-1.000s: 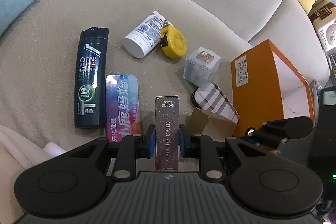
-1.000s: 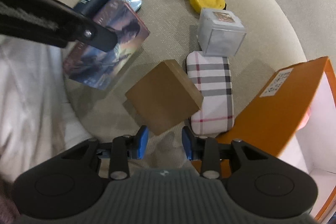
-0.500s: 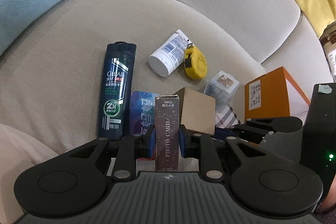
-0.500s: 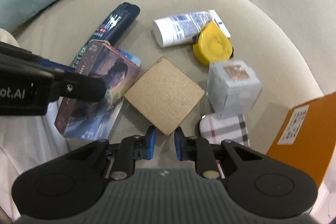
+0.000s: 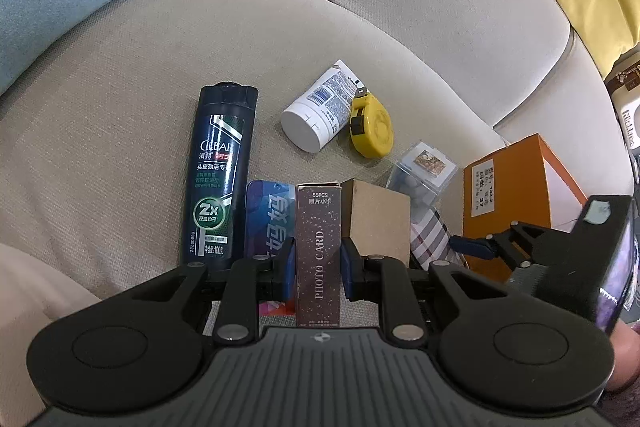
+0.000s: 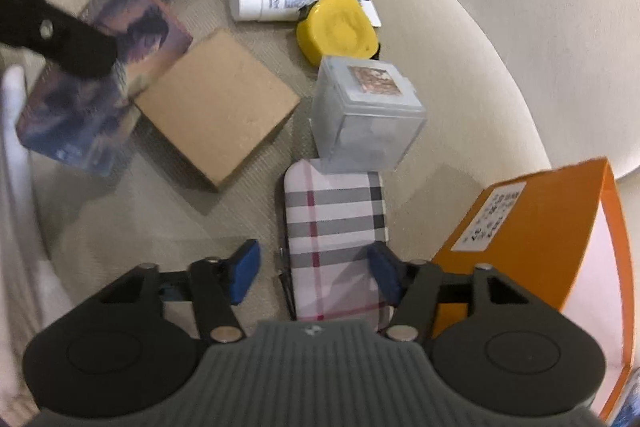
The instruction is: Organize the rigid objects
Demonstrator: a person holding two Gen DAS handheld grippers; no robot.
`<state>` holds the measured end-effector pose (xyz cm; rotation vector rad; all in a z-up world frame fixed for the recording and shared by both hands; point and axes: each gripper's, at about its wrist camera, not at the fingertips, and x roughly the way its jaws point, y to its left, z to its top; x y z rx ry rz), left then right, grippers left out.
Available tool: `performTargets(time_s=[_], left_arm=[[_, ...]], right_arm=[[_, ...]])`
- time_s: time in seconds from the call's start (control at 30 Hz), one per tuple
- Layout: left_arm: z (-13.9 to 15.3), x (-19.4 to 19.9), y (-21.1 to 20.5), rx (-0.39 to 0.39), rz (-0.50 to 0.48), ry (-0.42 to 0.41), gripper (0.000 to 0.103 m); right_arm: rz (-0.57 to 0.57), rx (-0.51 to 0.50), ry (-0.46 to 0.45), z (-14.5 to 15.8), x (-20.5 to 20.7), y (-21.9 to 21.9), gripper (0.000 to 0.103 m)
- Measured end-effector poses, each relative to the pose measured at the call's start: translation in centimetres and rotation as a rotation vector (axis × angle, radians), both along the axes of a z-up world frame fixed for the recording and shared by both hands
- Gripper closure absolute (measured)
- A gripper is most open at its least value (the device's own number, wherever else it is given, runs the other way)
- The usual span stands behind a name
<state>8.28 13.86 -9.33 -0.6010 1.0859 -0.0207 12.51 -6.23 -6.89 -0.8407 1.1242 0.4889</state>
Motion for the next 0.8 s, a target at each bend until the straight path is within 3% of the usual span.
performTargets(time_s=[0.13, 0.3, 0.47, 0.57, 0.8], left_arm=[[0.1, 0.0, -0.1, 0.006, -0.003, 0.001, 0.079], [0.7, -0.5, -0.2, 0.027, -0.004, -0.008, 0.079], [1.8, -1.2, -0.3, 0.045, 0.001, -0.030, 0.079], [2.5, -1.8, -0.2, 0.060, 0.008, -0.039, 0.079], [4.9, -3.0, -0.7, 0.099, 0.009, -0.084, 0.079]], right_arm=[[0.026, -0.035, -0.029, -0.7, 0.0, 0.5, 0.039], [-0.013, -0.017, -0.028, 0.0, 0.9, 0.1, 0.052], [-0.006, -0.007, -0.080, 1.7, -0.1, 0.7, 0.081], [-0.019, 0.021, -0.109, 3.3, -0.8, 0.4, 0.088], [-0.124, 0.191, -0.107, 7.3, -2.6, -1.1, 0.090]])
